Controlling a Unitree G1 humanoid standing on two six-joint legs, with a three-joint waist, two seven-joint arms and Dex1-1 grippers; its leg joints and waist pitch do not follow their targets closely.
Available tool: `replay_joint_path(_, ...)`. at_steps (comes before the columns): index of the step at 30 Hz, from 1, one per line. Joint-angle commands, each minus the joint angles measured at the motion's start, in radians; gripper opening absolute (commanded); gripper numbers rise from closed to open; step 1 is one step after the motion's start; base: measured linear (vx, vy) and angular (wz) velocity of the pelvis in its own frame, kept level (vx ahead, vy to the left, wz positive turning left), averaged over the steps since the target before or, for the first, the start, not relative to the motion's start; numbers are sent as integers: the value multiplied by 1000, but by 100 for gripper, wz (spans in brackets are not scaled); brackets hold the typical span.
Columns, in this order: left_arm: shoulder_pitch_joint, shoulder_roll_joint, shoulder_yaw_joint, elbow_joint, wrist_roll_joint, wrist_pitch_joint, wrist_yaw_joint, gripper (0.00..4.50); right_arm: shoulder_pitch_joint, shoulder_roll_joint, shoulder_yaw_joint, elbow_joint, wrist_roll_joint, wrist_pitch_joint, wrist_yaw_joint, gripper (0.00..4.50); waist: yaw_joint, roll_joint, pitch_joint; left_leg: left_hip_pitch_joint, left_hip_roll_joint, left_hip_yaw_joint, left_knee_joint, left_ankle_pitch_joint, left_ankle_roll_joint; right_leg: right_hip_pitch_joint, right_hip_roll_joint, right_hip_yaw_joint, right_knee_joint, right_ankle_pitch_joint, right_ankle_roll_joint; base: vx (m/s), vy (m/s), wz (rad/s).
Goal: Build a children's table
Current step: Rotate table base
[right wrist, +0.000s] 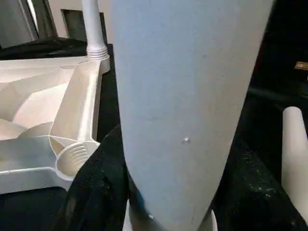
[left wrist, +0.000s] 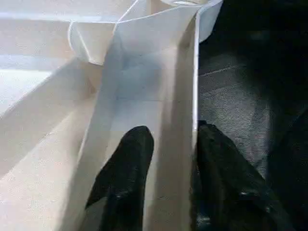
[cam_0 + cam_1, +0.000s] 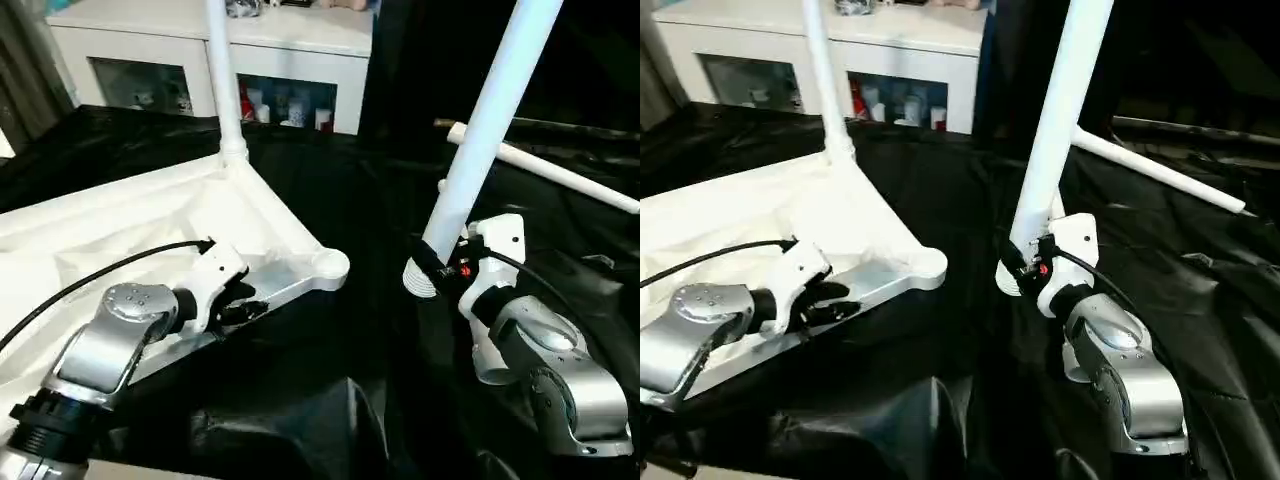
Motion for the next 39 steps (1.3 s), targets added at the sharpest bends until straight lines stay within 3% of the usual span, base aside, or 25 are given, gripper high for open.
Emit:
replay_joint_path(1, -16, -1, 16, -19, -12, 12, -3, 139, -9, 1, -11, 11, 6, -8, -4, 189, 2, 9, -46, 0, 58, -15, -92, -152, -10, 42, -82, 53, -76, -161, -181, 0, 0, 0)
replay_joint_path(3, -19, -6, 11, -20, -18, 16, -7, 106, -10, 3, -9, 14, 5, -9, -3, 189, 2, 10, -46, 0, 58, -15, -92, -149, -9, 42, -82, 53, -76, -163, -180, 0, 0, 0)
replay_joint_path(8, -34, -33, -9, 1, -13, -5, -2, 71, -12, 6, -5, 16, 4, -9, -2, 189, 3, 10, -48, -1, 58, -14, -90, -129, -5, 43, -82, 53, -75, -138, -184, 0, 0, 0)
replay_joint_path(15, -83, -66, -69, 108, 46, -85, 20, 5, -13, 5, -6, 14, 2, -11, -4, 189, 2, 13, -47, -2, 57, -15, -92, -139, -9, 44, -81, 53, -80, -148, -169, 0, 0, 0)
replay_joint_path(23, -116, -78, -117, 184, 92, -142, 16, 5, 1, 4, -11, -2, 1, -8, -7, 189, 4, 19, -46, 3, 60, -14, -94, -169, -19, 40, -84, 55, -86, -190, -165, 0, 0, 0)
replay_joint_path(24, -119, -77, -120, 184, 92, -142, 11, 30, 2, 4, -12, -3, 1, -8, -7, 189, 5, 18, -46, 2, 60, -14, -95, -167, -18, 41, -84, 55, -86, -188, -167, 0, 0, 0)
replay_joint_path(26, -122, -80, -116, 181, 86, -138, 7, 30, 3, 5, -12, -4, 1, -8, -8, 189, 5, 18, -46, -1, 59, -15, -96, -162, -18, 43, -84, 54, -85, -193, -166, 0, 0, 0)
replay_joint_path(27, -125, -86, -109, 181, 77, -131, 6, 60, 4, 5, -12, -5, 1, -7, -9, 189, 5, 18, -46, -1, 60, -15, -96, -160, -19, 43, -85, 54, -85, -197, -164, 0, 0, 0)
replay_joint_path(33, -154, -114, -82, 207, 64, -133, 28, 99, 5, 9, -9, -7, 2, -6, -10, 189, 4, 17, -52, -5, 59, -14, -89, -87, -3, 49, -84, 52, -73, -72, -190, 0, 0, 0)
replay_joint_path(39, -175, -133, -90, 243, 76, -155, 36, 103, 0, 9, -8, -4, 3, -4, -10, 189, 2, 18, -52, -3, 59, -13, -88, -73, 5, 51, -83, 51, -70, -24, -204, 0, 0, 0)
